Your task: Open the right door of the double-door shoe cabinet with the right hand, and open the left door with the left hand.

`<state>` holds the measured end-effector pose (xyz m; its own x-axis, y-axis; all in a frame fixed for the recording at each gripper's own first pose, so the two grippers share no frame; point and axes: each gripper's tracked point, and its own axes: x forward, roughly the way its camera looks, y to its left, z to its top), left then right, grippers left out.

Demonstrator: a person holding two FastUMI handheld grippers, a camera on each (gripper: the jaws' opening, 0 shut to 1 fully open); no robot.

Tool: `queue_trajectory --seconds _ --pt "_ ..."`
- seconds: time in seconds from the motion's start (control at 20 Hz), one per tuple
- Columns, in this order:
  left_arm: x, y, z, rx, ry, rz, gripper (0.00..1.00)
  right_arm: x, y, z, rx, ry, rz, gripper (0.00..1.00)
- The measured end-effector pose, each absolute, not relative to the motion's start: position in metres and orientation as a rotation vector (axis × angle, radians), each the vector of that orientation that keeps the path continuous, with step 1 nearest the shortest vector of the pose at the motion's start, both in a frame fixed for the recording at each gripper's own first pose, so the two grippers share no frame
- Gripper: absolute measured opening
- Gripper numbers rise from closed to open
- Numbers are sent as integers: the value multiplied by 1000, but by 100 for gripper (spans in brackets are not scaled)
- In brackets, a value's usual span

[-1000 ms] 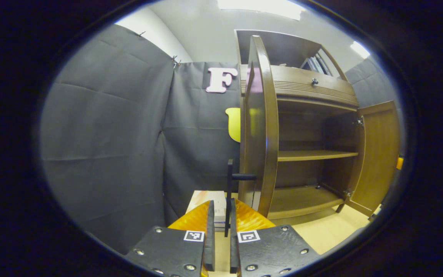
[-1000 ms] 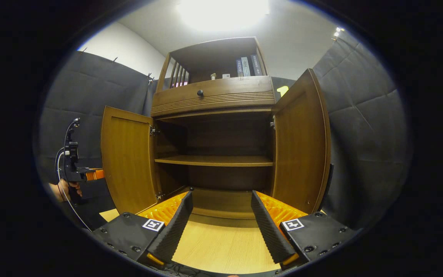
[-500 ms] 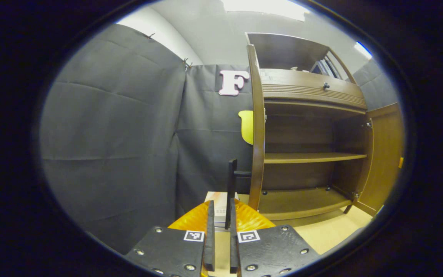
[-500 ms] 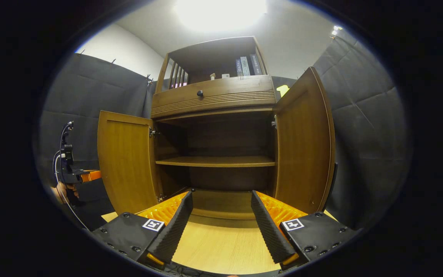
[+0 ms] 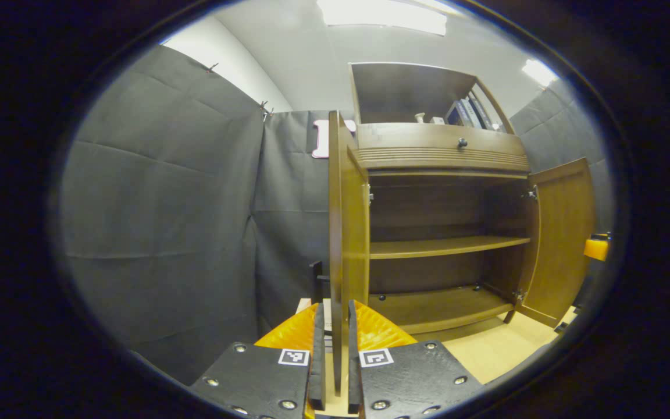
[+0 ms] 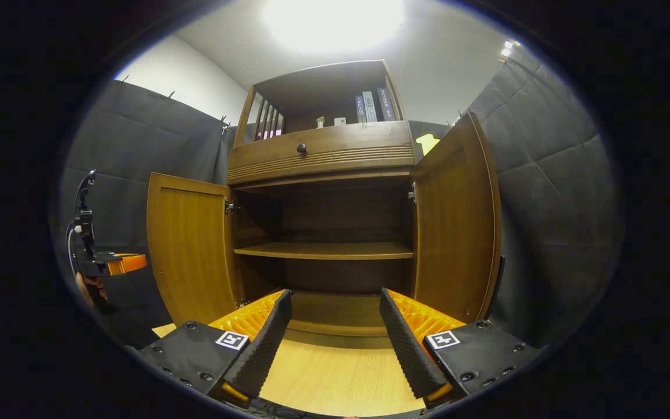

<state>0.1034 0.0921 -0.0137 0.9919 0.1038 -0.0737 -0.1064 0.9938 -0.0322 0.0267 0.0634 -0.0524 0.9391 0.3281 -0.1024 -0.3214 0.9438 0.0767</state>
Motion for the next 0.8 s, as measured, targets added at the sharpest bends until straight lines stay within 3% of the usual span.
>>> queue_trajectory --seconds 0.05,0.65,0.8 --pt "100 88 -7 -38 64 97 16 25 62 -49 60 104 329 95" --pt "62 39 11 -18 58 15 16 8 40 -42 78 68 253 92" --pt "58 35 11 -19 58 23 46 9 38 -44 83 76 253 92"
